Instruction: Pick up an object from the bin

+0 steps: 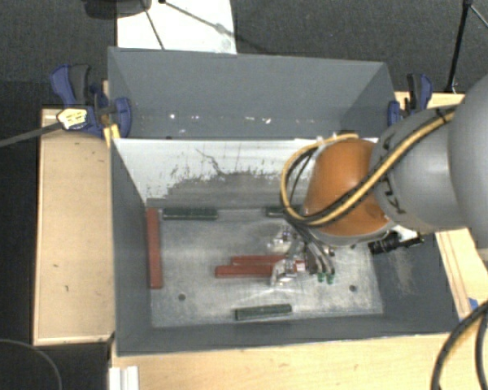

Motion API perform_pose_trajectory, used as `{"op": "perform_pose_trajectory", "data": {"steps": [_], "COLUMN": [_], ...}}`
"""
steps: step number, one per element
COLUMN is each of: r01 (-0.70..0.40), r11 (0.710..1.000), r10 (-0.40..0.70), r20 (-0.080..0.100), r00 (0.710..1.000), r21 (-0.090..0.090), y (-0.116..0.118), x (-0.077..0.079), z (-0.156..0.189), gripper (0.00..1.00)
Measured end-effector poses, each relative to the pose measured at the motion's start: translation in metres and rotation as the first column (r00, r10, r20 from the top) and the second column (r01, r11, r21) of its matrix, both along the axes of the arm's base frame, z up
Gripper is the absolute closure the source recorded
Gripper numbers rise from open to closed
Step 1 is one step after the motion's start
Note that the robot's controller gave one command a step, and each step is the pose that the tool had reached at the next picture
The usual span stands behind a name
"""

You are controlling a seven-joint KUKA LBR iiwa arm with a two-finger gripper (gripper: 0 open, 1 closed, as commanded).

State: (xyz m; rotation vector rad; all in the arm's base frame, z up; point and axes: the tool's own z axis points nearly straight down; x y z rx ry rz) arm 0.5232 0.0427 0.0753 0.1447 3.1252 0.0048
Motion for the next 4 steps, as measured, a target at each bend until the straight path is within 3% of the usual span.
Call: {"op": "perform_pose_trajectory", "data": {"steps": [2,3,4], "r01": [0.001,-0.043,-0.029], "r11": [1.0,0.999,1.0], "r10": [-0.001,0.043,0.029], "r20": [0.0,-0.008,-0.012], "r00": [1.0,0.999,1.0], "r21": [0.0,-0.002,-0.002], "y": [0.0,0.001,0.014], "x": [0.0,0.0,0.006], "z": [0.001,0.033,0.172], "gripper": [1.0,1.0,1.0]}}
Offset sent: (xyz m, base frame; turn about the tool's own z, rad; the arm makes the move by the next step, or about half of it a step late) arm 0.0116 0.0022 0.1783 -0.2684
